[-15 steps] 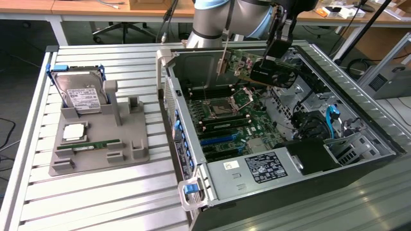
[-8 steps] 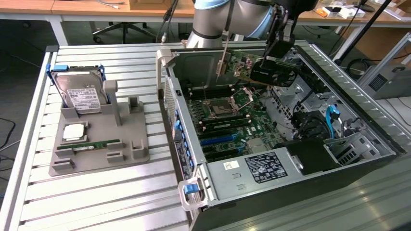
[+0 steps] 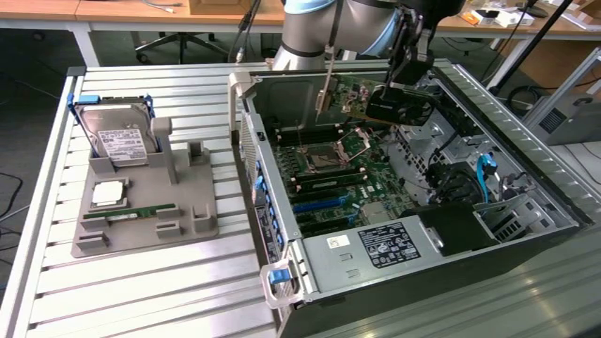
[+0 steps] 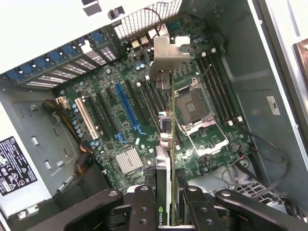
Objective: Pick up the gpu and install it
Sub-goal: 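Insert the gpu into the slot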
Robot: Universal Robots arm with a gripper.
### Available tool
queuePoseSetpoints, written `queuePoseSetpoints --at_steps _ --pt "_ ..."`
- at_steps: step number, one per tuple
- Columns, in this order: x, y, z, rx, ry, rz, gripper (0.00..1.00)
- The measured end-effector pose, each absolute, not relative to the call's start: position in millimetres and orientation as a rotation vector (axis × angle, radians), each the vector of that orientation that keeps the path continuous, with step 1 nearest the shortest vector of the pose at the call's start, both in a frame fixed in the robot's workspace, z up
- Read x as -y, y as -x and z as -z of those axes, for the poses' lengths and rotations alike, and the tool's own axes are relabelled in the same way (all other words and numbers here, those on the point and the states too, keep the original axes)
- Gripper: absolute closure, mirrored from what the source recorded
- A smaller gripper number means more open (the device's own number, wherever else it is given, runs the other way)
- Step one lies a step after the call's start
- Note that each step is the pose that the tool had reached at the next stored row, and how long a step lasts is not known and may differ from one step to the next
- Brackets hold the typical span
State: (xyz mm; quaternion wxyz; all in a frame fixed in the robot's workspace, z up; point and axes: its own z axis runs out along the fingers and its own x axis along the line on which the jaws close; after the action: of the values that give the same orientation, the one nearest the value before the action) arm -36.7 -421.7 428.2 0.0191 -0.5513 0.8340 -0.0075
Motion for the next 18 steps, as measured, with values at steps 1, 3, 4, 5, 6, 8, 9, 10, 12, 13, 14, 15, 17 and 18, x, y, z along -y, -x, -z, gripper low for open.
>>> queuePoseSetpoints --at_steps 1,3,4,5,6,8,9,10,12,13,14,15,17,18 --pt "421.7 36.8 -428.2 -2.584 1.718 0.023 0.73" --pt "421.7 36.8 -428.2 -2.574 1.733 0.023 0.73" --pt "421.7 36.7 -428.2 -2.569 1.74 0.022 0.73" --pt "421.7 36.7 -428.2 -2.563 1.749 0.022 0.73" --pt "421.7 36.7 -428.2 -2.558 1.756 0.022 0.73" --pt "421.7 36.8 -428.2 -2.548 1.77 0.022 0.73" --pt "421.7 36.8 -428.2 -2.543 1.778 0.022 0.73" --pt "421.7 36.7 -428.2 -2.537 1.787 0.021 0.73" --pt "421.7 36.7 -428.2 -2.526 1.801 0.021 0.73" --pt "421.7 36.8 -428.2 -2.52 1.81 0.021 0.73" --pt "421.7 36.8 -428.2 -2.515 1.817 0.021 0.73" --pt "421.7 36.8 -428.2 -2.511 1.822 0.02 0.73" --pt "421.7 36.7 -428.2 -2.502 1.835 0.02 0.73" --pt "421.7 36.8 -428.2 -2.497 1.841 0.02 0.73"
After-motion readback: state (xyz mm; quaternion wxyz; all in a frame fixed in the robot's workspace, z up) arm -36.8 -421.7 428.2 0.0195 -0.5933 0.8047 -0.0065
